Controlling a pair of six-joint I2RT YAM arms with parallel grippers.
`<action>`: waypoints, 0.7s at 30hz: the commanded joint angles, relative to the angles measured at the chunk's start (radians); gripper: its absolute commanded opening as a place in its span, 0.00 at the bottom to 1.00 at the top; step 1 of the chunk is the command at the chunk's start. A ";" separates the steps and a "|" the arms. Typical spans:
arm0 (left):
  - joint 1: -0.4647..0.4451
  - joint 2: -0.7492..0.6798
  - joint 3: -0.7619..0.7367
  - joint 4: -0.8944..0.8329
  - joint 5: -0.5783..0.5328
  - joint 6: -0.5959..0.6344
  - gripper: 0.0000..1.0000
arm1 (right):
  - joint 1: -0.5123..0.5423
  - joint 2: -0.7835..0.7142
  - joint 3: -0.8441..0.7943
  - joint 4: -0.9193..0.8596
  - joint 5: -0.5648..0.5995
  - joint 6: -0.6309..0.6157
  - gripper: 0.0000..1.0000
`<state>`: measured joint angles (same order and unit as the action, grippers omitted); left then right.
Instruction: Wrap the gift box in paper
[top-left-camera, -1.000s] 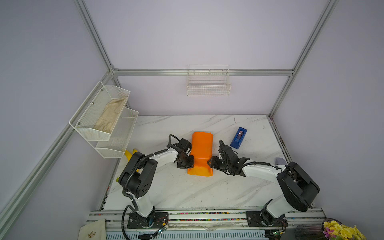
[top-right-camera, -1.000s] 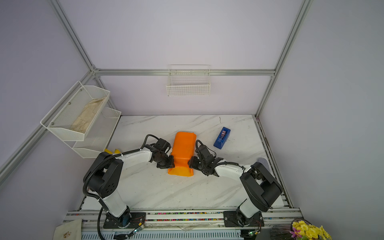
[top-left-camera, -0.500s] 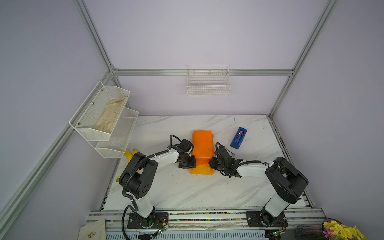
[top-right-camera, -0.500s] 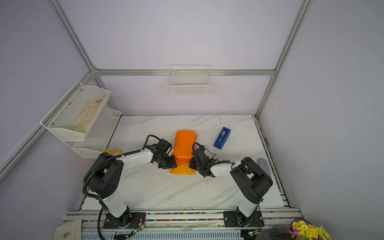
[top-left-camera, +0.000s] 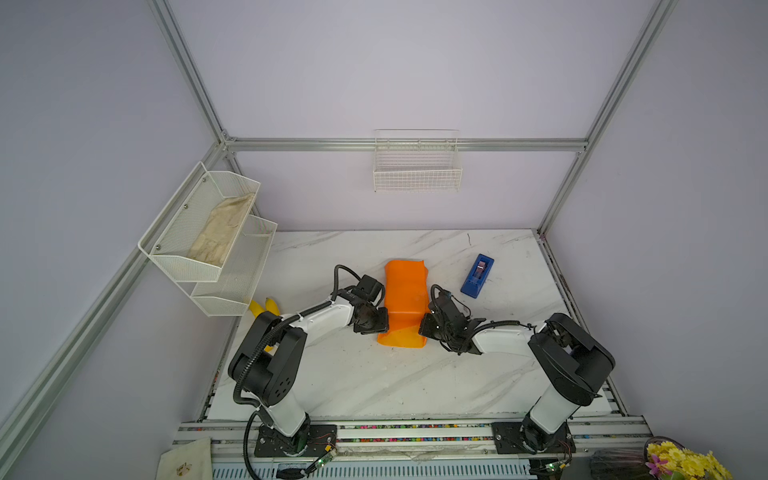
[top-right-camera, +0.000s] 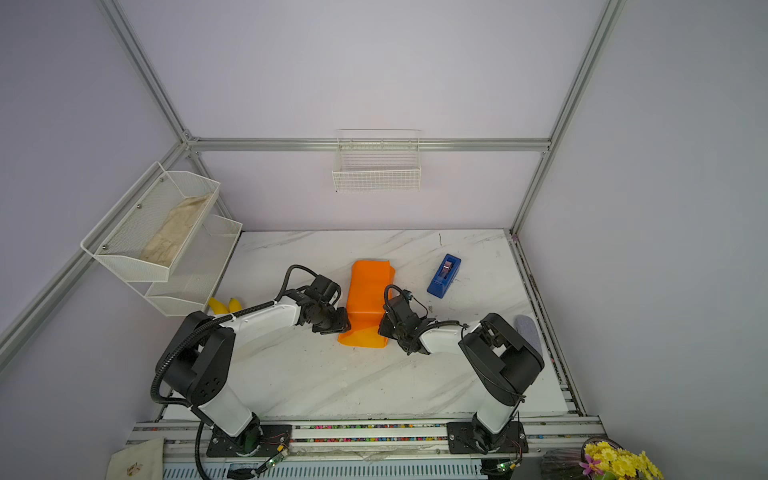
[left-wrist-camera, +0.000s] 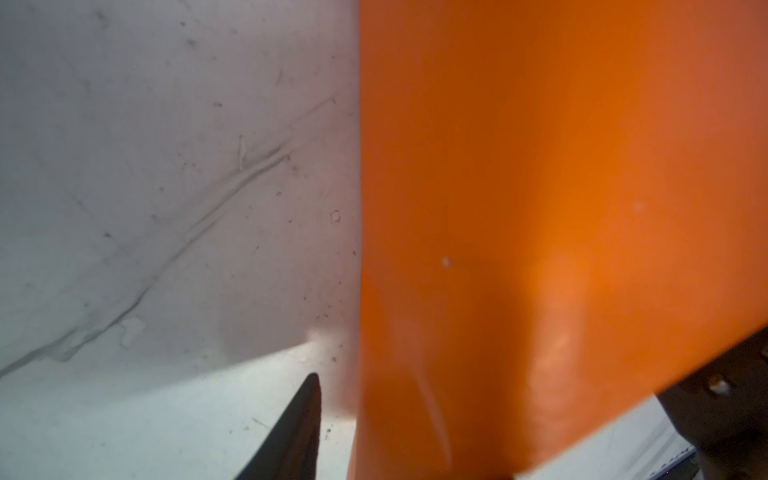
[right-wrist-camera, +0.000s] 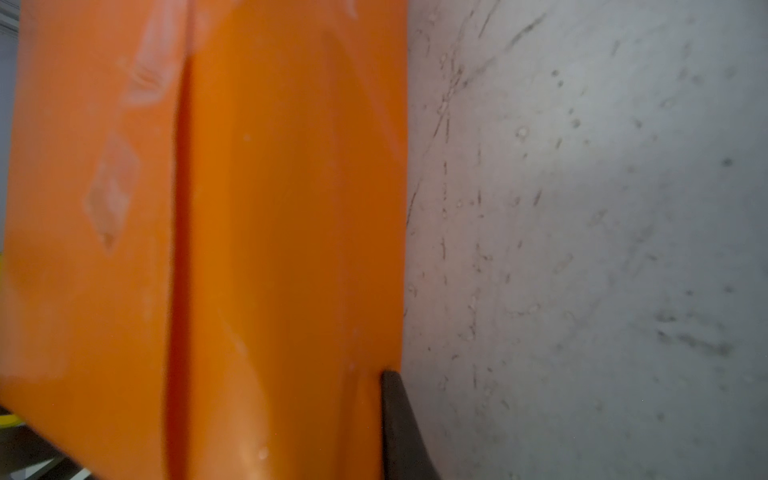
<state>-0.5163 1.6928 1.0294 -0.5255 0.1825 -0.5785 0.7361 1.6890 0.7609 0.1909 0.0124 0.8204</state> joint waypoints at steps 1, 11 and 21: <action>0.013 0.024 0.013 0.045 -0.038 0.019 0.41 | 0.005 0.005 0.008 -0.011 0.028 -0.006 0.06; 0.025 0.066 0.000 0.119 -0.111 -0.031 0.41 | 0.005 0.004 0.005 -0.015 0.028 -0.009 0.05; 0.025 0.079 -0.049 0.245 -0.112 -0.032 0.29 | 0.005 0.011 0.005 -0.011 0.018 -0.010 0.03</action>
<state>-0.5030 1.7542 1.0161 -0.3458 0.0956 -0.6052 0.7361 1.6890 0.7609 0.1913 0.0124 0.8143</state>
